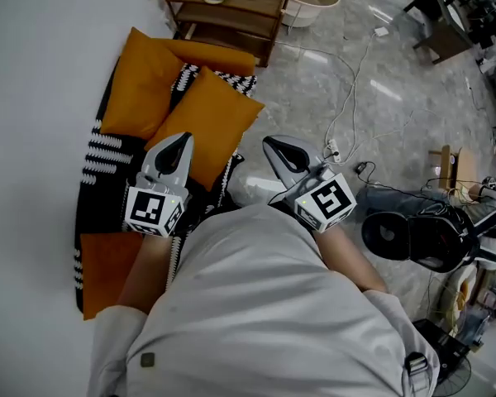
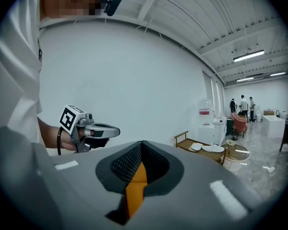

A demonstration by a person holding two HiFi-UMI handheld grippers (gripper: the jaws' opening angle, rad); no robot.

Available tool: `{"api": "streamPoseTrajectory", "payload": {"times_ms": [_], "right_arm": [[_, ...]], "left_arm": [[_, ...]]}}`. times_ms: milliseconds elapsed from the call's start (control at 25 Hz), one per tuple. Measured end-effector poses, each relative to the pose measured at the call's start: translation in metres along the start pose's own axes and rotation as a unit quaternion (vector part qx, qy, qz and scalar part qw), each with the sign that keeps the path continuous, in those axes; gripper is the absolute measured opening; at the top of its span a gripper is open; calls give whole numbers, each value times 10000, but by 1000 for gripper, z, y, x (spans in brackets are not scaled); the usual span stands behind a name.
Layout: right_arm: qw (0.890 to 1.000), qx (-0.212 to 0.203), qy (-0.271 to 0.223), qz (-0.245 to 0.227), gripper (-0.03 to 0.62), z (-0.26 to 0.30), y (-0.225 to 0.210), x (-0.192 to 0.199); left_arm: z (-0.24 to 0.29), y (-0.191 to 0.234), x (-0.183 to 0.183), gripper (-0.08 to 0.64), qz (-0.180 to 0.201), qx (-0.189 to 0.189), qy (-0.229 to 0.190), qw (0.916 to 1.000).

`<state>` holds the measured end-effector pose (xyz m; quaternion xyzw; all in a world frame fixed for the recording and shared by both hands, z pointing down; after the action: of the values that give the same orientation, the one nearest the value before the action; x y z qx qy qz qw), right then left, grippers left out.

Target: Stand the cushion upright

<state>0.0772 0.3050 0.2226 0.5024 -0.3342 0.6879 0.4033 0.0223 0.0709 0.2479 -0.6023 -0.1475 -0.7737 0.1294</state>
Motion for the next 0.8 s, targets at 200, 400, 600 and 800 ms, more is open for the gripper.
{"api": "streamPoseTrajectory", "payload": {"times_ms": [200, 400, 600, 800], "right_arm": [[9996, -244, 43, -108, 11, 51, -6, -11], [9979, -614, 105, -164, 11, 95, -11, -16], [9936, -1042, 260, -361, 11, 146, -20, -13], [9875, -1462, 335, -478, 11, 180, -36, -12]], "left_arm": [[-2, 41, 5, 3, -129, -264, -88, 9995], [-7, 70, 10, 3, -239, -606, -104, 9978], [-5, 103, 21, 3, -638, -995, -162, 9929], [4, 116, 28, 3, -733, -1394, -94, 9875]]}}
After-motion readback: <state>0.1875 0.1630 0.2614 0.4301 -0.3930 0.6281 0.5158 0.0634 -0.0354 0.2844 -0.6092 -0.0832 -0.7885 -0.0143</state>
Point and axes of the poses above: the fingertips, and each gripper's own axes: z forward along the fingers, y to its left, x out of its underside, the point moved 8 cm from there along -z, backward along the fingers, and after that the axes turned 3 degrees about y, right-handed, at the moved point
